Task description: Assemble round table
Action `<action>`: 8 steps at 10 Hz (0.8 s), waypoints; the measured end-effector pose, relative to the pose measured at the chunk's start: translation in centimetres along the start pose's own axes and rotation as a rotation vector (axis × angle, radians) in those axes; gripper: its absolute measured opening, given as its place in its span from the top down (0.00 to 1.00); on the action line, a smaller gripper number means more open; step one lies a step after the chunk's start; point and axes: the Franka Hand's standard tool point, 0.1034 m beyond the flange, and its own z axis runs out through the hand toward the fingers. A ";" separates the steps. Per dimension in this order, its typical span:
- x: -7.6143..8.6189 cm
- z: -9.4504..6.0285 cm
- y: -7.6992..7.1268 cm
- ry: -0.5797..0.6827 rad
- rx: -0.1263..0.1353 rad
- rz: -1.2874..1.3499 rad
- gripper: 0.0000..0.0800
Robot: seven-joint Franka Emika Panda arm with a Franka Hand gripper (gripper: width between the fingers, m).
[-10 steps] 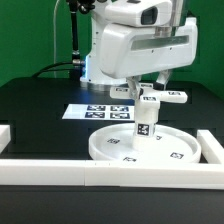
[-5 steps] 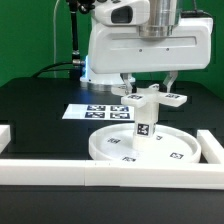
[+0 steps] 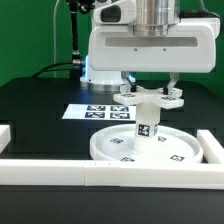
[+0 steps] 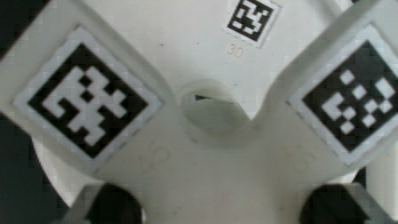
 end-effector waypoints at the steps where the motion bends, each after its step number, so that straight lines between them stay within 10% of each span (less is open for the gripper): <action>1: 0.0 0.0 0.0 0.000 0.000 0.086 0.45; 8: 0.5 0.0 -0.4 0.042 0.059 0.777 0.45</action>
Offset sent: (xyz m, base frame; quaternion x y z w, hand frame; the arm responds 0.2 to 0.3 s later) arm -0.0054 -0.0057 -0.0009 0.0264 0.0198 0.2772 0.9602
